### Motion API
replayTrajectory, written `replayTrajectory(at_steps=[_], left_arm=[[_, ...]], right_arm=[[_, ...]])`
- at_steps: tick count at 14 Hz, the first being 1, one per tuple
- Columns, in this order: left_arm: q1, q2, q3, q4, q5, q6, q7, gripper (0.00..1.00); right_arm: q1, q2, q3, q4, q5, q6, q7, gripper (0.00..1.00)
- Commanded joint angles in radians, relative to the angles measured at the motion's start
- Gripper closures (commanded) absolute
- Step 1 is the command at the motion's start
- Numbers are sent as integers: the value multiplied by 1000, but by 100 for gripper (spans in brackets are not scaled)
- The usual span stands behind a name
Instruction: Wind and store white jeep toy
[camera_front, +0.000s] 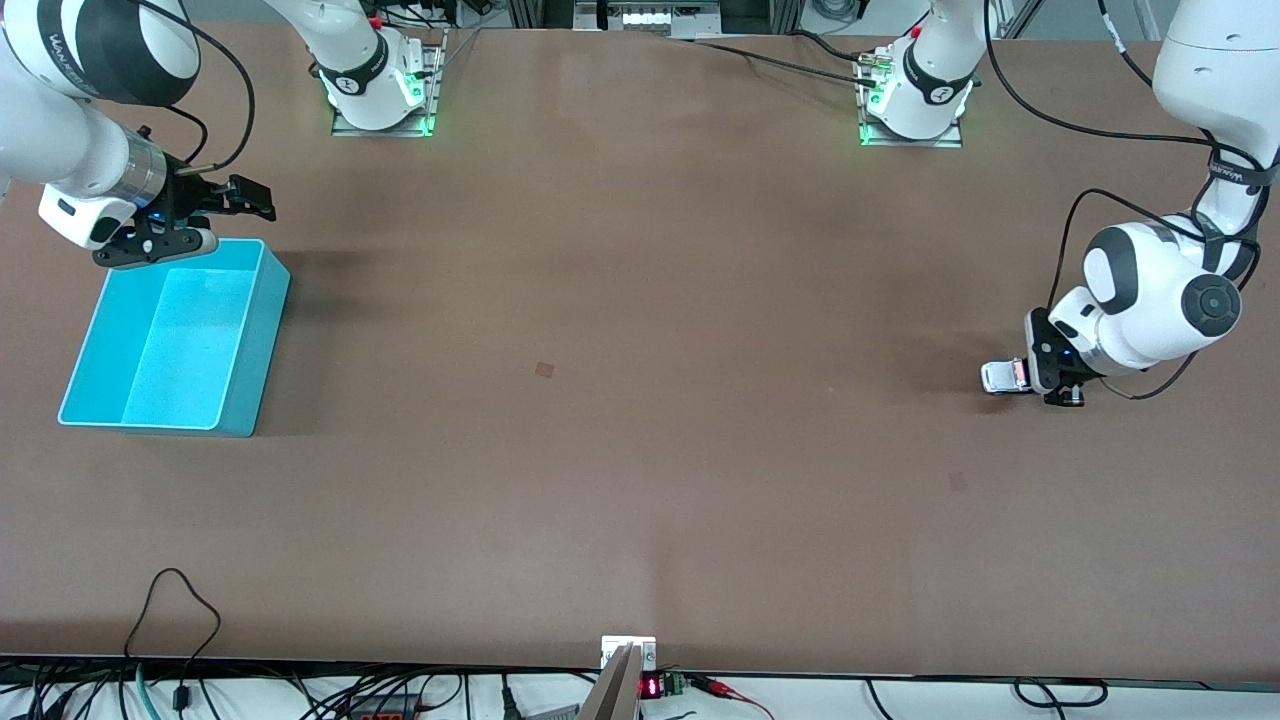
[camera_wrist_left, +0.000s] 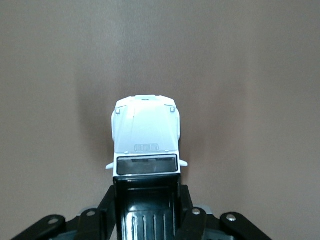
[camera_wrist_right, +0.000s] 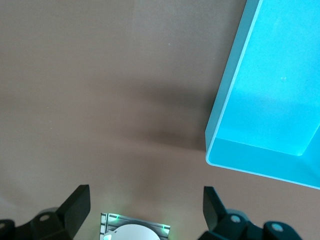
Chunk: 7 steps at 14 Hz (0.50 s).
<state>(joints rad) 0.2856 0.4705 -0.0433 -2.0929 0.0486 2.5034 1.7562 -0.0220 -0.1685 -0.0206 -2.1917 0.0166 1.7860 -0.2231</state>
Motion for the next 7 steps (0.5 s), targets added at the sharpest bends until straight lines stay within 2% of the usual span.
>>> replayTrajectory(at_steps=[1,7], left_arm=[[32,91,-4,36,36,21,34,81],[82,112,-6,54,45,20,80,81]], right_arm=[[-3,-2,2,9,-11,-13,-10,0],[-3,-2,2,9,-11,-14,-9,0]])
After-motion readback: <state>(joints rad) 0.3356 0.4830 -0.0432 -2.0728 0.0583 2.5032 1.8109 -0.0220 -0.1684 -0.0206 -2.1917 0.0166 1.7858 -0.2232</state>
